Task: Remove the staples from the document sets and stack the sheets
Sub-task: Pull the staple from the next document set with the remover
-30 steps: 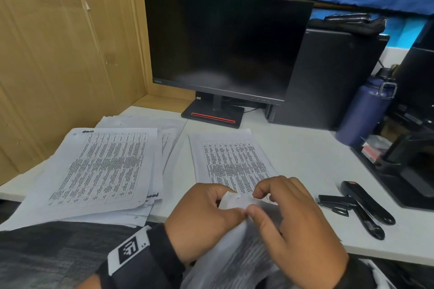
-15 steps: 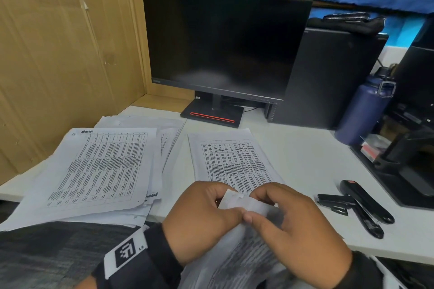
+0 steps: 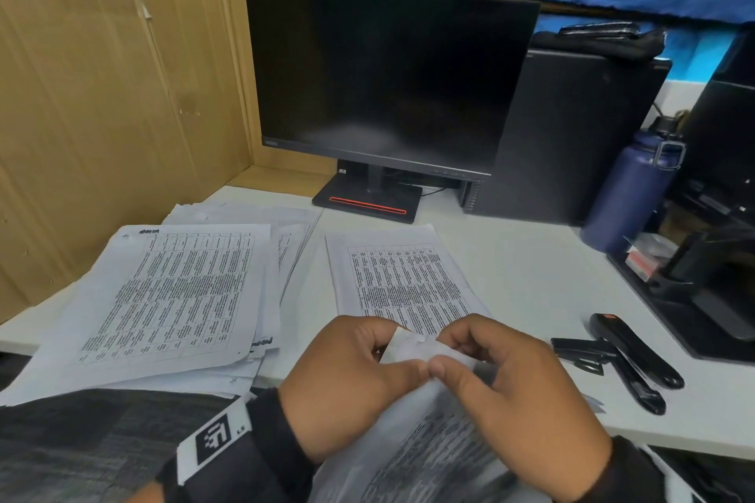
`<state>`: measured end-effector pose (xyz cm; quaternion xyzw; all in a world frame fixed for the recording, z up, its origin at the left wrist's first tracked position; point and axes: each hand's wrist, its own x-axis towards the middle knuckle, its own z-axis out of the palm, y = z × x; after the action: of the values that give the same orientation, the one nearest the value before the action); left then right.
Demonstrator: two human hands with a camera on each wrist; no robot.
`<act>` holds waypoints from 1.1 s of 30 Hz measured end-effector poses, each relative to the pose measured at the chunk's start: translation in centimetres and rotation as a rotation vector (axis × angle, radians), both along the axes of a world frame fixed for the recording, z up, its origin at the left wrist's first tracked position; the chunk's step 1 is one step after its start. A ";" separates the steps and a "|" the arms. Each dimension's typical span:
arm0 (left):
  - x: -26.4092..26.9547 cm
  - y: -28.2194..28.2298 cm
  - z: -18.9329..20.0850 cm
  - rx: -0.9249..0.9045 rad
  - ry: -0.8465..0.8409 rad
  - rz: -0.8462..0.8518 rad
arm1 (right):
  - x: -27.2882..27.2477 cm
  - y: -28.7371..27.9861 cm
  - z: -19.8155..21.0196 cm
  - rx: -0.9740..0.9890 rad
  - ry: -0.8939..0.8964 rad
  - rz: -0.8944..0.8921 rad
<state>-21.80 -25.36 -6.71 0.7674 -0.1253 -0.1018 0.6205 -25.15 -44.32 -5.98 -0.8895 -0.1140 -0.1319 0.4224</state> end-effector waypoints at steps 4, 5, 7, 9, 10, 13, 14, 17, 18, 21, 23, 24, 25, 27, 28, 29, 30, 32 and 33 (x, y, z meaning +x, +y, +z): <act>0.0 -0.1 0.0 0.002 -0.012 -0.004 | 0.3 -0.1 0.5 0.069 0.208 0.063; 0.0 -0.1 0.0 0.022 -0.041 -0.005 | 0.5 -0.3 0.9 0.140 0.275 0.126; -0.2 0.0 0.2 0.069 -0.100 -0.020 | 0.7 -0.9 1.6 0.271 0.411 0.195; -0.3 0.0 0.6 0.085 -0.117 -0.047 | 1.0 -1.6 1.8 0.302 0.500 0.213; -0.3 0.0 0.8 0.091 -0.118 -0.065 | 1.1 -1.9 1.5 0.306 0.530 0.223; -0.5 0.1 1.1 0.112 -0.109 -0.134 | 1.2 -2.2 0.6 0.348 0.614 0.295; -0.6 0.1 1.1 0.112 -0.099 -0.158 | 1.2 -2.2 0.6 0.362 0.636 0.329; -0.9 0.2 1.3 0.122 -0.071 -0.191 | 1.1 -2.3 0.4 0.420 0.667 0.439; -1.0 0.1 1.4 0.126 -0.070 -0.191 | 1.1 -2.4 0.5 0.429 0.671 0.460; -1.1 0.1 1.6 0.143 -0.077 -0.199 | 1.0 -2.4 0.3 0.384 0.654 0.477; -1.2 0.1 1.8 0.158 -0.099 -0.216 | 0.9 -2.3 0.1 0.346 0.684 0.475; -1.2 0.1 1.9 0.171 -0.121 -0.222 | 0.9 -2.3 0.0 0.336 0.706 0.484; -1.3 0.1 1.9 0.193 -0.150 -0.228 | 0.9 -2.3 -0.1 0.331 0.724 0.482; -1.5 0.0 2.1 0.263 -0.224 -0.236 | 0.9 -2.1 0.0 0.337 0.757 0.478; -1.5 0.0 2.2 0.295 -0.252 -0.241 | 0.8 -1.9 0.0 0.361 0.772 0.465; -1.5 0.1 2.4 0.314 -0.270 -0.246 | 0.6 -1.7 -0.1 0.401 0.794 0.449; -1.4 0.2 2.5 0.321 -0.279 -0.253 | 0.4 -1.3 -0.1 0.465 0.833 0.425; -1.3 0.5 2.7 0.338 -0.278 -0.297 | 0.3 -0.7 -0.5 0.643 0.910 0.388; -1.3 0.7 2.8 0.352 -0.277 -0.331 | 0.4 -0.6 -1.0 0.725 0.936 0.379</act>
<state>-23.12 -24.67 -3.95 0.8391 -0.3131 -0.1162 0.4294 -24.72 -44.95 -6.94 -0.6172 -0.0205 0.3192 0.7188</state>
